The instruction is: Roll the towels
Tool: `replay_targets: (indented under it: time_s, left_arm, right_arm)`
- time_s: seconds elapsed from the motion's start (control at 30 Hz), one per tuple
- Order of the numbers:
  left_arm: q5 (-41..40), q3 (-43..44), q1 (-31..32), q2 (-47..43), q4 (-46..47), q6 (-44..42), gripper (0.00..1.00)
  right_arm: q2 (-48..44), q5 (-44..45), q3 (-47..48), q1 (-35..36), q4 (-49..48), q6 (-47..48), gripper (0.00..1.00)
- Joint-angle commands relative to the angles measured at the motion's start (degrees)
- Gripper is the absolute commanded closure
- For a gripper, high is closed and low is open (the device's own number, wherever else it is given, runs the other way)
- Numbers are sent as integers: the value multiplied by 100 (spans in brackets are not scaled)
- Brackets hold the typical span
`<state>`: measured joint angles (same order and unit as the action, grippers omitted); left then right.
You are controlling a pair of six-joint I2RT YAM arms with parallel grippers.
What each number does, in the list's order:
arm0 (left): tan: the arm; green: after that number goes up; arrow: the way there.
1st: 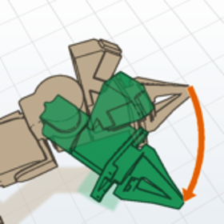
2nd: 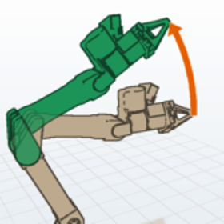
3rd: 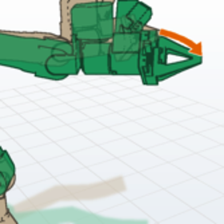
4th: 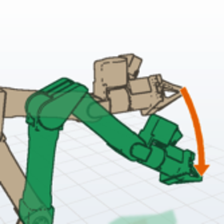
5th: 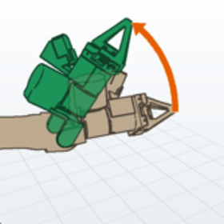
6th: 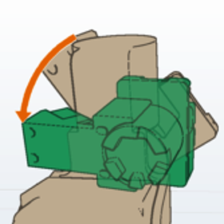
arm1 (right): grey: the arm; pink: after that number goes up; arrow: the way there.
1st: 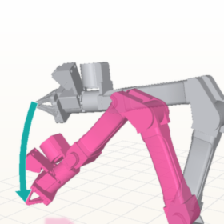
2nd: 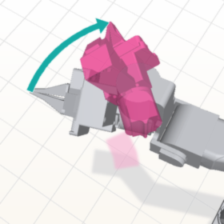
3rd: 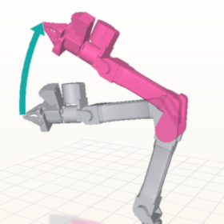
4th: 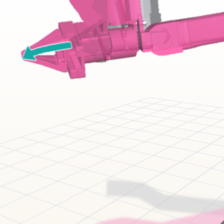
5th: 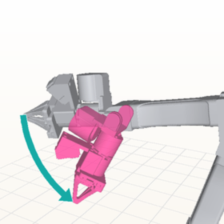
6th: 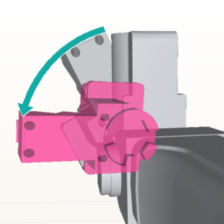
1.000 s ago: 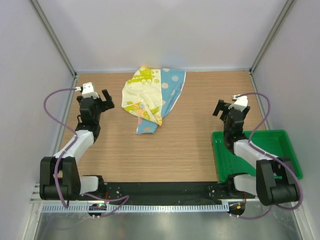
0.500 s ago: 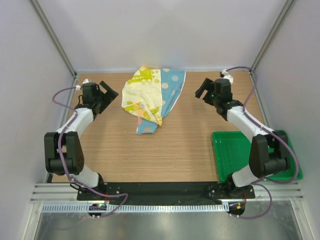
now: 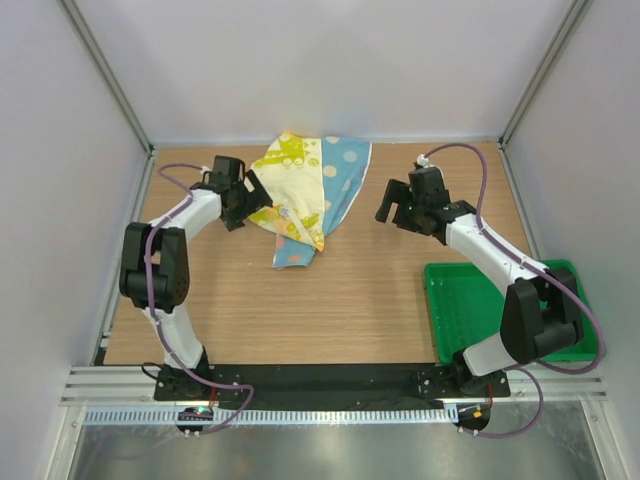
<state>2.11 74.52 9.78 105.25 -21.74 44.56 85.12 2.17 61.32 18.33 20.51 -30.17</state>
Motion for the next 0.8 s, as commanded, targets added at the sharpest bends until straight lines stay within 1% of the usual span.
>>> replay_targets:
  time_s: [0.0, 0.17, 0.23, 0.43, 0.53, 0.57, 0.6, 0.63, 0.67, 0.73, 0.77]
  left_arm:
    - [-141, 282, -3, 258, -296, -44, 0]
    - [-88, 449, 68, 654, -305, -35, 0]
    - [-79, 528, 103, 803, -305, -17, 3]
    - [-44, 739, 182, 1058, -314, 1, 18]
    - [-44, 774, 191, 1129, -252, -17, 30]
    - [-27, 748, 191, 1138, -174, -34, 36]
    - [-26, 722, 200, 1129, -121, -52, 49]
    - [-18, 678, 200, 1120, -51, -61, 55]
    - [-9, 582, 191, 1103, 107, -70, 66]
    - [-44, 459, 200, 1076, 283, -70, 77]
    - [-61, 380, 200, 1068, 371, -70, 84]
  right_arm:
    - [-312, -59, 152, 110, 295, 266, 9]
    - [-365, -103, 82, 250, 383, 293, 9]
    - [-356, -112, 65, 285, 383, 310, 9]
    - [-198, -112, 99, 382, 392, 407, 9]
    - [-128, -121, 21, 373, 331, 433, 9]
    - [-127, -121, -32, 373, 252, 442, 9]
    - [-127, -138, -102, 373, 173, 442, 9]
    - [-136, -138, -277, 373, 94, 442, 9]
    - [-128, -138, -374, 382, -98, 425, 9]
    - [-127, -147, -707, 373, -327, 390, 9]
    - [-119, -330, -805, 391, -572, 329, 9]
